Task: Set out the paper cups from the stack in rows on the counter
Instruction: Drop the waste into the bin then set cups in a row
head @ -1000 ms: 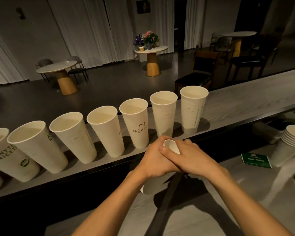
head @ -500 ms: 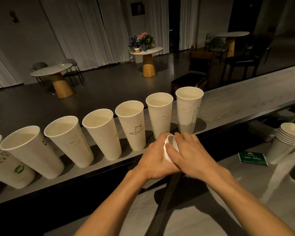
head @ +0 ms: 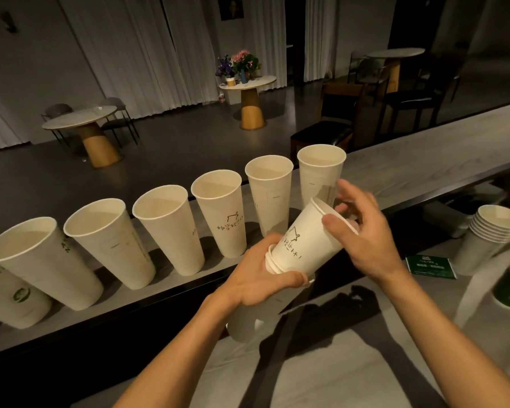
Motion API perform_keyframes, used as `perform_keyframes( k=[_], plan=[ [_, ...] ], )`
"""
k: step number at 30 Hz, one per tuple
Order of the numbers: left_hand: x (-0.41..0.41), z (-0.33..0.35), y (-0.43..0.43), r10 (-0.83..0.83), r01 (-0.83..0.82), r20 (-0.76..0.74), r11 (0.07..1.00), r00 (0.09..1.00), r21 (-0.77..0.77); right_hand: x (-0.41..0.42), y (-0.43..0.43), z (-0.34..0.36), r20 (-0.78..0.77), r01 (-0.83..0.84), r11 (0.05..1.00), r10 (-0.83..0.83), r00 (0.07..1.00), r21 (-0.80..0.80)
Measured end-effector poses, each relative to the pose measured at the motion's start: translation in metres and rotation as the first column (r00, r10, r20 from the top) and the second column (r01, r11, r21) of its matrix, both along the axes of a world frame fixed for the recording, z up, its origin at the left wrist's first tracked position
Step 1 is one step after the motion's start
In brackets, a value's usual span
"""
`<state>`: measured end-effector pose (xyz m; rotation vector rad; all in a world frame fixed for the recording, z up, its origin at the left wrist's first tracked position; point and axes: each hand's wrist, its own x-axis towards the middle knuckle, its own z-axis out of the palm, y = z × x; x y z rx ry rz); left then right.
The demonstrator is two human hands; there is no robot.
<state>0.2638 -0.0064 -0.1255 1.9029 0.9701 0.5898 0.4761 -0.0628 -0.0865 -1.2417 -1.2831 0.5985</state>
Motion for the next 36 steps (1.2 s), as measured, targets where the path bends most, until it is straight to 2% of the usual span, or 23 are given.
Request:
perform_keyframes(
  k=[2, 4, 7, 9, 12, 14, 18, 23, 36],
  plan=[
    [0.005, 0.004, 0.000, 0.010, -0.010, 0.021, 1.000, 1.000, 0.007, -0.009, -0.004, -0.007, -0.312, -0.018, 1.000, 0.022, 0.950, 0.016],
    [0.012, 0.006, 0.000, 0.007, -0.008, 0.063, 1.000, 0.998, 0.007, -0.016, -0.007, -0.019, -0.473, -0.116, 0.993, 0.089, 0.877, -0.028],
    [0.019, 0.006, 0.000, -0.006, 0.007, 0.095, 1.000, 0.995, -0.006, -0.023, -0.011, -0.031, -0.414, -0.219, 0.971, 0.163, 0.896, -0.091],
    [0.020, 0.004, 0.001, -0.025, 0.025, 0.038, 1.000, 0.999, 0.008, -0.011, -0.009, -0.024, -0.425, -0.168, 0.984, 0.128, 0.896, -0.057],
    [0.014, -0.001, 0.003, 0.025, -0.023, -0.068, 0.999, 0.997, 0.025, 0.022, -0.001, 0.004, -0.495, 0.014, 1.000, -0.008, 0.869, 0.008],
    [0.012, -0.003, 0.006, 0.051, -0.048, -0.089, 0.998, 0.995, 0.027, 0.046, 0.012, 0.016, -0.421, 0.156, 0.988, -0.136, 0.897, 0.012],
    [0.011, -0.005, 0.010, 0.051, -0.048, -0.091, 0.998, 0.995, 0.031, 0.078, 0.048, 0.013, -0.155, 0.351, 0.935, -0.355, 0.922, -0.050],
    [0.010, -0.007, 0.012, 0.046, -0.044, -0.102, 0.999, 0.994, 0.018, 0.088, 0.087, 0.002, 0.035, 0.354, 0.924, -0.352, 0.935, -0.143],
    [0.020, -0.006, 0.016, 0.014, -0.014, -0.101, 1.000, 0.995, -0.001, 0.091, 0.116, -0.015, 0.087, 0.332, 0.914, -0.321, 0.943, -0.232]
  ],
)
